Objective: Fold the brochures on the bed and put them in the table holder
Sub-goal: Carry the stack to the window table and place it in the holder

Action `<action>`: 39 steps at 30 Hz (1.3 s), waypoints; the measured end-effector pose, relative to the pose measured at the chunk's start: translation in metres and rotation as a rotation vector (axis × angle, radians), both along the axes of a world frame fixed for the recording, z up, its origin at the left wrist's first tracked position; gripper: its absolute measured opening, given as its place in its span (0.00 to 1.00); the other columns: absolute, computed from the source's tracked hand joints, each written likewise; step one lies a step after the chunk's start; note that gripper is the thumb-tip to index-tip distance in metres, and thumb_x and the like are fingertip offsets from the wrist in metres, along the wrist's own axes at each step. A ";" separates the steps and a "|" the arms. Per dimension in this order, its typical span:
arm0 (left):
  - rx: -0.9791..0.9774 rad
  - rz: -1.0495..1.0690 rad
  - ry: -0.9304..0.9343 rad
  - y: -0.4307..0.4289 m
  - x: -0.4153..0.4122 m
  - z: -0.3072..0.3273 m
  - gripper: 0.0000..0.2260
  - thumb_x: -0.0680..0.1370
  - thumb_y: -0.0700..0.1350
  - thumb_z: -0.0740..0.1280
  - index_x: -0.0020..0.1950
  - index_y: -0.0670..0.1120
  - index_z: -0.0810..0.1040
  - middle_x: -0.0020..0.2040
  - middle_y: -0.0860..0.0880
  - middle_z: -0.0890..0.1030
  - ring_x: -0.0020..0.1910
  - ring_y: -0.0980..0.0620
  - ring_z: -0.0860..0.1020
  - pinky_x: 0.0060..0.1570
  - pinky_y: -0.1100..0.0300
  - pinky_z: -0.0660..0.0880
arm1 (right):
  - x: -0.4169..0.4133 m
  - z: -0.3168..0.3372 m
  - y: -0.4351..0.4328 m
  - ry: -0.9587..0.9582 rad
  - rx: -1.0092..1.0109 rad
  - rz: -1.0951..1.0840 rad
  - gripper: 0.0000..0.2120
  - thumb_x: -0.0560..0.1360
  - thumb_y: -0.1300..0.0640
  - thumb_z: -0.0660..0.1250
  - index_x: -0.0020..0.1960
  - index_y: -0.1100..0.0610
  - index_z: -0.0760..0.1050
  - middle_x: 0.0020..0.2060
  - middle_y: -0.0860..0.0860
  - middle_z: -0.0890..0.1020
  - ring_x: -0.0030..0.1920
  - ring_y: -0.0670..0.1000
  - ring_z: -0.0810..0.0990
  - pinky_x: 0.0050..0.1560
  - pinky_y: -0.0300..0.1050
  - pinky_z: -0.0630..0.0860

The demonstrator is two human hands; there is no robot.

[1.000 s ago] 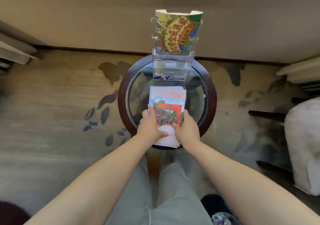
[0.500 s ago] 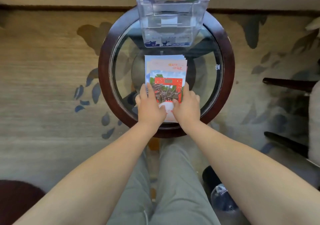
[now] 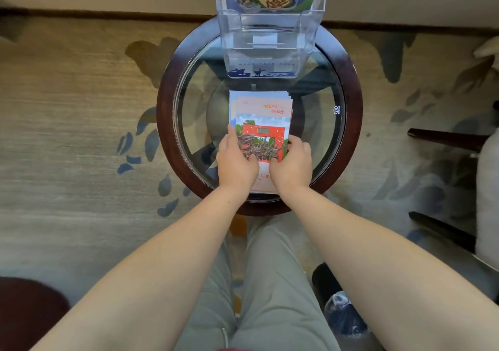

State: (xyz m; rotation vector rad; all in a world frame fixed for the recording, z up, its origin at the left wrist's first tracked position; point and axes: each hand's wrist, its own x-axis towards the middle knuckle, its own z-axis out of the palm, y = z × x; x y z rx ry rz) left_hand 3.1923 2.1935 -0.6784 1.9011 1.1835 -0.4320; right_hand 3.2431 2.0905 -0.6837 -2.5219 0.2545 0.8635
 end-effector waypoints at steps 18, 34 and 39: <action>0.014 0.191 -0.123 -0.021 -0.007 -0.002 0.21 0.75 0.37 0.71 0.64 0.52 0.74 0.54 0.53 0.82 0.55 0.52 0.81 0.54 0.54 0.82 | -0.005 0.000 -0.016 0.071 0.095 -0.089 0.23 0.73 0.62 0.72 0.67 0.54 0.74 0.62 0.51 0.74 0.58 0.51 0.78 0.50 0.38 0.68; -0.068 0.244 0.088 -0.034 -0.002 -0.006 0.28 0.74 0.43 0.78 0.70 0.47 0.71 0.63 0.46 0.75 0.56 0.53 0.74 0.51 0.60 0.73 | 0.006 -0.011 -0.038 0.195 0.050 -0.038 0.28 0.69 0.61 0.75 0.66 0.52 0.70 0.57 0.53 0.77 0.50 0.52 0.79 0.41 0.43 0.74; -0.101 0.190 0.070 -0.032 0.005 -0.002 0.20 0.71 0.46 0.79 0.56 0.52 0.73 0.59 0.46 0.77 0.56 0.46 0.80 0.53 0.47 0.82 | 0.011 -0.002 -0.046 0.198 0.084 -0.104 0.22 0.71 0.61 0.75 0.59 0.54 0.68 0.49 0.49 0.78 0.48 0.52 0.78 0.35 0.41 0.68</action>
